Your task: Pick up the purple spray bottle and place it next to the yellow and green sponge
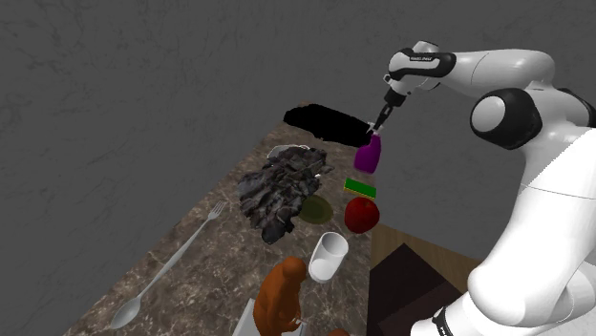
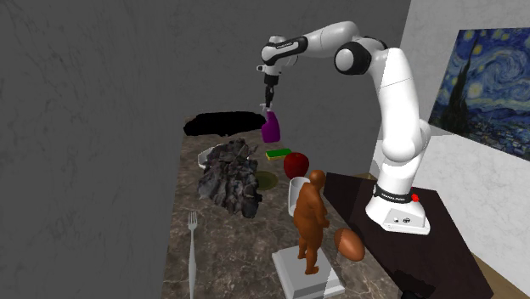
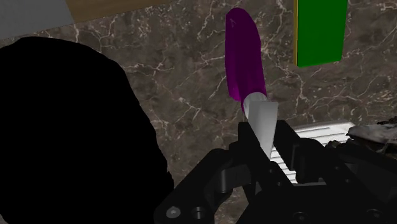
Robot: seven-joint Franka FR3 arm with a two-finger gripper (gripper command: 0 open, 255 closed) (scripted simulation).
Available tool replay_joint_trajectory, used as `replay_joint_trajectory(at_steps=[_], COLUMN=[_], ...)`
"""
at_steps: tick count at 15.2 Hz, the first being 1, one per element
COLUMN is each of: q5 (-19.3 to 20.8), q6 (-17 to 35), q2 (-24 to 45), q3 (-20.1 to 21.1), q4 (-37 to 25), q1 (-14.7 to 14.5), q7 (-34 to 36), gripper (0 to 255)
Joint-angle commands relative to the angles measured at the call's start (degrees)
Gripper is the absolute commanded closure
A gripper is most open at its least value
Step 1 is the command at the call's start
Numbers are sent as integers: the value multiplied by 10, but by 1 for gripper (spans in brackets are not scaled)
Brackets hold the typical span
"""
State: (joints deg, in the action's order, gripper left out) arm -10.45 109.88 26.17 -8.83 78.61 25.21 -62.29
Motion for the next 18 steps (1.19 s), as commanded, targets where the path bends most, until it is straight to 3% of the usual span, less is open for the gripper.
replay_joint_trajectory(at_steps=[1,6,14,15,18], q5=[-1,-3,-3,-4,-4], q6=[14,48,48,47,44], q2=[1,6,6,8,7], q3=[0,2,1,1,1], q4=[13,42,42,39,37], q1=[-1,-2,-2,-1,-1], q7=[-1,-6,-6,-6,-7], gripper=[255,255,255,0,0])
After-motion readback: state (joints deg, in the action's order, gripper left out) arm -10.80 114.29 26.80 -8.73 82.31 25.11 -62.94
